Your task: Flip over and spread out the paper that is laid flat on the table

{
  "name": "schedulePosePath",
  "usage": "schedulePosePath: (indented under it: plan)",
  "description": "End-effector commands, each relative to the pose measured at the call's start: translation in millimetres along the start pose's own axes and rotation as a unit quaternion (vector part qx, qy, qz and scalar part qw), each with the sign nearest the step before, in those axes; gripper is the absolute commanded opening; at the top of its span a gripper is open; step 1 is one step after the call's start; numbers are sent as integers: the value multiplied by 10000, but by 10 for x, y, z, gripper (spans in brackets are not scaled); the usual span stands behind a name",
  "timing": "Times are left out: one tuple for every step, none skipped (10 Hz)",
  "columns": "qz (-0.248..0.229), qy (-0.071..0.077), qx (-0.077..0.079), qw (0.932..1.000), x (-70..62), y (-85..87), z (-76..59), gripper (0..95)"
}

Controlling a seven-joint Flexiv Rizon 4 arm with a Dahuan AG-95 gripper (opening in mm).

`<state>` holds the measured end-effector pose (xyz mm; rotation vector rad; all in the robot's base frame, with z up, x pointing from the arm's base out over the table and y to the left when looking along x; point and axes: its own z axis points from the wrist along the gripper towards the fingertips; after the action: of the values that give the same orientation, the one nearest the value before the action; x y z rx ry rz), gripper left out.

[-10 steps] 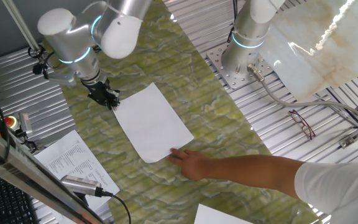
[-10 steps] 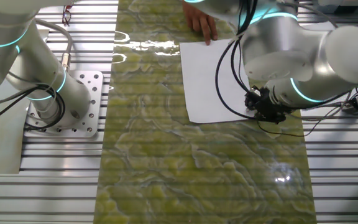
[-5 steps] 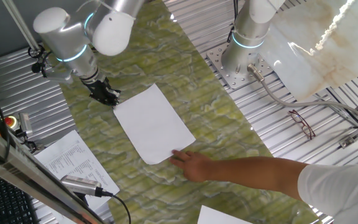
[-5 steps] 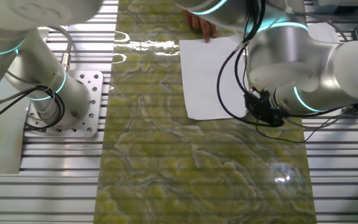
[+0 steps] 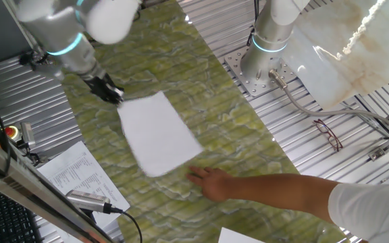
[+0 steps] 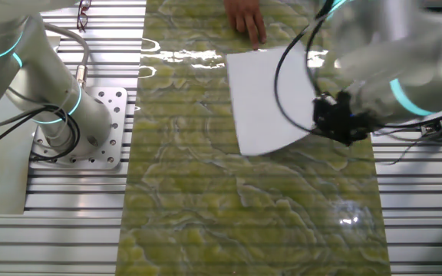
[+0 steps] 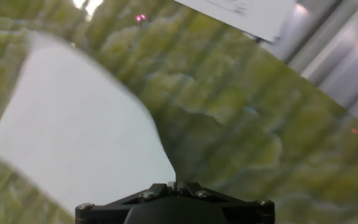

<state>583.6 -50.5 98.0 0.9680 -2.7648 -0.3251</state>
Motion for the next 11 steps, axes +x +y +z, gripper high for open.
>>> schedulePosePath:
  plan:
    - [-422, 781, 239, 9958, 53, -159, -439, 0]
    - [-303, 808, 272, 9959, 44, -113, -525, 0]
    - [-108, 805, 301, 9962, 51, -44, -623, 0]
    - [136, 843, 331, 9958, 64, 35, -714, 0]
    - [235, 892, 407, 9949, 75, 84, -768, 0]
    - [411, 930, 550, 9933, 98, 180, -865, 0]
    - [570, 894, 642, 9923, 116, 255, -932, 0]
    - [648, 863, 723, 9915, 124, 290, -961, 0]
    - [724, 834, 805, 9906, 133, 344, -1000, 0]
    - [768, 825, 818, 9903, 137, 372, -1019, 0]
    - [830, 822, 860, 9894, 143, 399, -1039, 0]
